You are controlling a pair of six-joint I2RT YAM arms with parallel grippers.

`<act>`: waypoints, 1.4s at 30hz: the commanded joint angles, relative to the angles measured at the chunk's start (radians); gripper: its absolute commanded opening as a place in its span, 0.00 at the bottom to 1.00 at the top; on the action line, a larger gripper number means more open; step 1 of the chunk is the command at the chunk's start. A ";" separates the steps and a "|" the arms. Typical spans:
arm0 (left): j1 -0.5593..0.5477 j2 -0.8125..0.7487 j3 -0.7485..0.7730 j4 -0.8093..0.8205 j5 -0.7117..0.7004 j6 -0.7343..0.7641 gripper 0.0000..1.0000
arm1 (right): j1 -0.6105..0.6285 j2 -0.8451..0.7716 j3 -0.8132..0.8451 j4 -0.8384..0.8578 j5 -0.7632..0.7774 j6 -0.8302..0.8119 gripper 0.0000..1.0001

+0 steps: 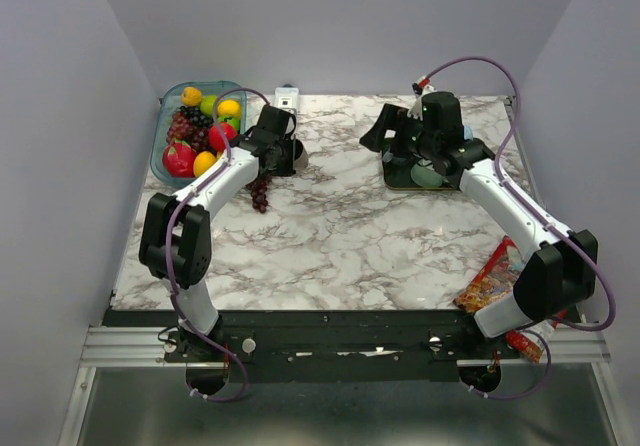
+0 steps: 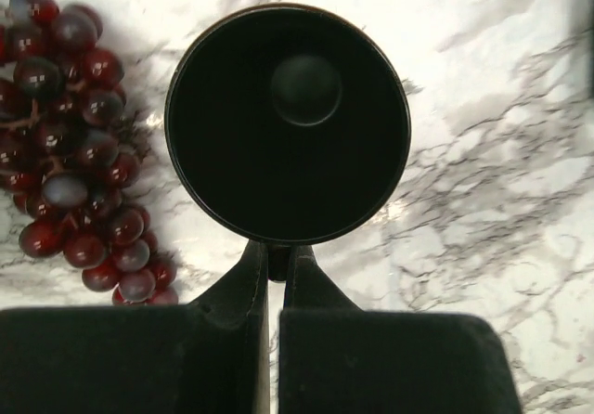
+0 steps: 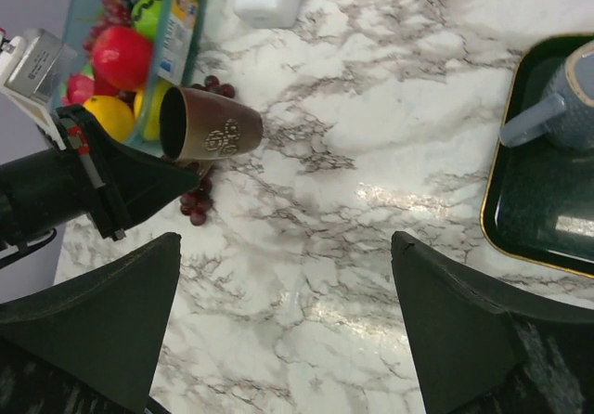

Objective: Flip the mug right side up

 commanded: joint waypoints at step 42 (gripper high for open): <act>-0.015 0.080 0.089 -0.207 -0.250 0.072 0.80 | -0.084 0.171 0.133 -0.333 0.376 -0.097 1.00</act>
